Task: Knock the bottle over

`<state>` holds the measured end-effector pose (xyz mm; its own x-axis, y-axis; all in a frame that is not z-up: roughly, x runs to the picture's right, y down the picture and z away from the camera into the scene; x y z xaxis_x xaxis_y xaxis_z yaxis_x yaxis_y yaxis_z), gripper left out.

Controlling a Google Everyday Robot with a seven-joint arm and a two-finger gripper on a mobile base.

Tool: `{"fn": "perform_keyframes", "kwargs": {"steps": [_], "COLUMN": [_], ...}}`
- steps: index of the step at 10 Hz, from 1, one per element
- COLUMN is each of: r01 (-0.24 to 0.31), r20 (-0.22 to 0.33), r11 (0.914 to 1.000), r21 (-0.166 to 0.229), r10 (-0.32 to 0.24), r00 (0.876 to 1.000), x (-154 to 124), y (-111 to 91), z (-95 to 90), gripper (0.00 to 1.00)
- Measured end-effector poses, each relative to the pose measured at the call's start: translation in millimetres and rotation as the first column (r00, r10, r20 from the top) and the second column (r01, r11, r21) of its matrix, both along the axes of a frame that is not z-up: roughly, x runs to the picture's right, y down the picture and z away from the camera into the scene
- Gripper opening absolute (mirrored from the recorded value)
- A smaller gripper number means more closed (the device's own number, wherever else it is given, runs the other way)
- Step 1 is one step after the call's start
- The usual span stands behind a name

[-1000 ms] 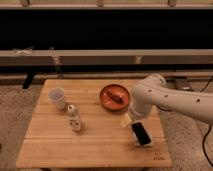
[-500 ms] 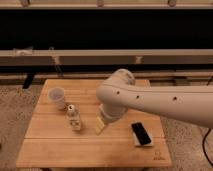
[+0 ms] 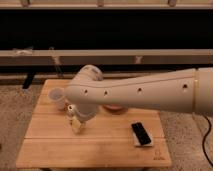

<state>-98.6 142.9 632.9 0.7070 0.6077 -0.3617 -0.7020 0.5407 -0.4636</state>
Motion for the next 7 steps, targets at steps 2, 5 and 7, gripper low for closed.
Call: {"fn": "perform_keyframes", "kwargs": {"steps": [2, 5, 7], "r01": [0.004, 0.019, 0.023], "r20": [0.040, 0.084, 0.100], "r11": [0.9998, 0.9989, 0.9977], "r21": [0.021, 0.043, 0.063], "r10": [-0.004, -0.023, -0.029], "r00": [0.999, 0.996, 0.995], "x": [-26, -68, -94], "y": [1, 1, -2], "z": [5.2, 9.1, 10.5], "gripper": [0.80, 0.80, 0.80]}}
